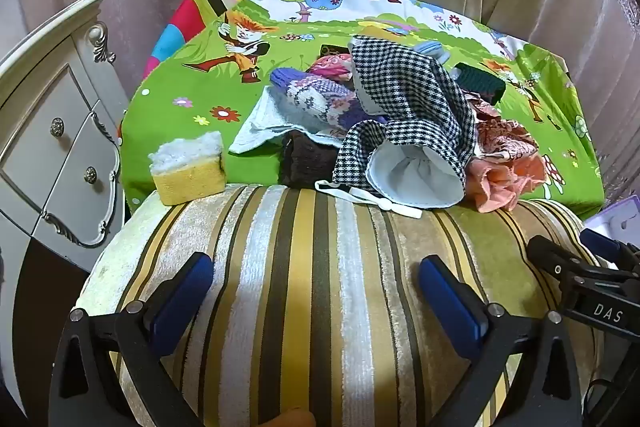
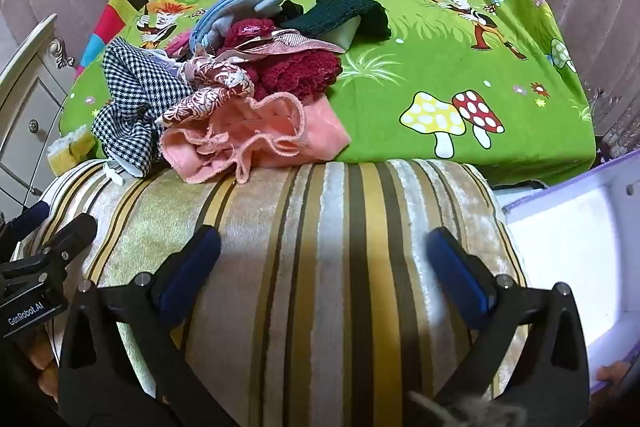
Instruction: Organize soft objects
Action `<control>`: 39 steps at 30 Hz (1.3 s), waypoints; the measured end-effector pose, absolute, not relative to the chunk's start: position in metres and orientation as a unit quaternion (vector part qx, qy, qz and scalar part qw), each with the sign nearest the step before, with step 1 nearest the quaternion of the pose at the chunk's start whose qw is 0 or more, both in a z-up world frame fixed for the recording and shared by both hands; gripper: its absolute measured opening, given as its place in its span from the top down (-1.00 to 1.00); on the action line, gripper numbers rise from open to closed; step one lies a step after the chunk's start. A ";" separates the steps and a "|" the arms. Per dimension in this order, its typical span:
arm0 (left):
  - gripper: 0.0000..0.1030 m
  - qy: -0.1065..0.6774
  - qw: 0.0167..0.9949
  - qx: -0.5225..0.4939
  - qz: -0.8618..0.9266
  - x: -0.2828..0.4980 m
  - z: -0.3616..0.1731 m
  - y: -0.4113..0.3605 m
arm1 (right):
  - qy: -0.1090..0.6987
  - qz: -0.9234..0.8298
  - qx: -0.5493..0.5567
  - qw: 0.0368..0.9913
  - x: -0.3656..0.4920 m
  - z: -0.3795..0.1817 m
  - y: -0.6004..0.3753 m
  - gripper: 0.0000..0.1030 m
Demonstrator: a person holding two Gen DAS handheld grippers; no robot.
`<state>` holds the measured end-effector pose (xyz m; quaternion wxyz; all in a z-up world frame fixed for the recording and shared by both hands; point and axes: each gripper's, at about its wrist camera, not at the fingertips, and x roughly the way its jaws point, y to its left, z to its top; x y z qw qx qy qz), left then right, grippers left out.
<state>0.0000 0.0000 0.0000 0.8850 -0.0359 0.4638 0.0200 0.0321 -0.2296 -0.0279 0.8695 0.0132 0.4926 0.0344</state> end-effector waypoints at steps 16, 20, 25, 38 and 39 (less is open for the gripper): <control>-1.00 0.465 0.885 -0.030 0.022 0.000 0.001 -0.002 | 0.493 0.035 0.014 0.869 0.032 -0.028 -0.229 -1.00; -1.00 0.464 0.885 -0.032 0.022 0.001 -0.003 0.003 | 0.493 0.035 0.014 0.869 0.033 -0.028 -0.229 -1.00; -1.00 0.465 0.884 -0.031 0.023 0.003 -0.003 0.003 | 0.493 0.035 0.014 0.869 0.033 -0.028 -0.229 -1.00; -1.00 0.465 0.885 -0.029 0.025 0.003 -0.001 0.003 | 0.493 0.035 0.014 0.869 0.033 -0.028 -0.229 -1.00; -1.00 0.465 0.885 -0.029 0.025 0.004 -0.001 0.004 | 0.493 0.035 0.014 0.869 0.033 -0.028 -0.229 -1.00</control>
